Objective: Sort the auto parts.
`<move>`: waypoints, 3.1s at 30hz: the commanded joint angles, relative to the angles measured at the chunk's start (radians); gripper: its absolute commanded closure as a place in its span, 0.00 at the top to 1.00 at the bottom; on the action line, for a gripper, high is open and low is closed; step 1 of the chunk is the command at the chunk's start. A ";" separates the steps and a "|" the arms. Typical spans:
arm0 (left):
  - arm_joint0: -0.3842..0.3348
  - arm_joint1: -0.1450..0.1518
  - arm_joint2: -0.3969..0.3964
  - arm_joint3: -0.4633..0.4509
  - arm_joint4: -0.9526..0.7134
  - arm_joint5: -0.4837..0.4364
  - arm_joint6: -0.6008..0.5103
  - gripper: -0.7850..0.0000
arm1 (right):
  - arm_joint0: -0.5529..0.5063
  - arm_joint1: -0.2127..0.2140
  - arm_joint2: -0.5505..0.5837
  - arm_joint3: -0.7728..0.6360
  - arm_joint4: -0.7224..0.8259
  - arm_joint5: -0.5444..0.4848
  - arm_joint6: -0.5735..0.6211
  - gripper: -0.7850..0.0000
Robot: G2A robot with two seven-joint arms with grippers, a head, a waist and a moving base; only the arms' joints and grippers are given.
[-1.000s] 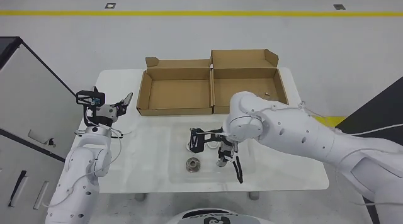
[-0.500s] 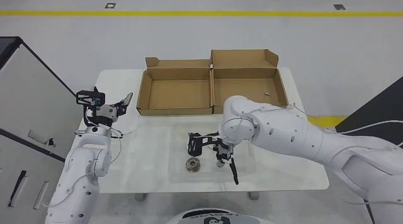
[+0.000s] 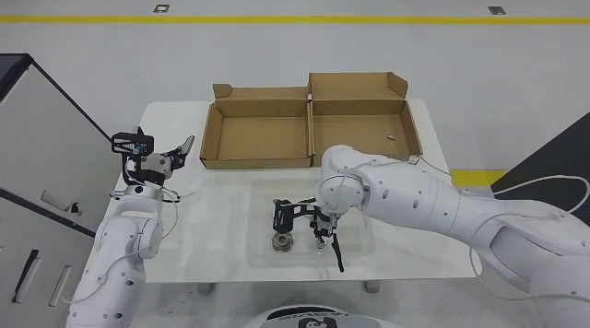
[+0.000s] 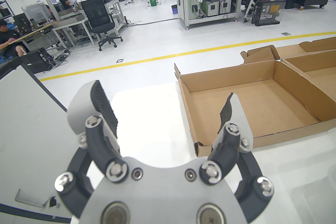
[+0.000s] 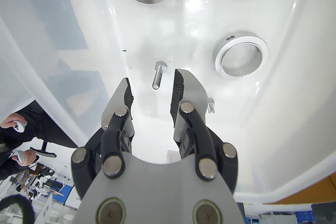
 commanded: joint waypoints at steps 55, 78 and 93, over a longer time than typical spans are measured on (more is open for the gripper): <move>0.000 0.000 0.000 0.000 0.000 0.000 0.000 1.00 | -0.297 0.353 0.775 -0.276 0.567 -0.143 -0.143 0.00; 0.000 0.000 0.000 0.000 0.000 0.000 0.000 1.00 | -0.389 0.411 0.818 -0.255 0.784 -0.244 -0.339 0.00; 0.000 0.000 0.000 0.000 0.000 0.000 0.000 1.00 | -0.346 0.372 0.850 -0.216 1.442 -0.231 -0.231 0.00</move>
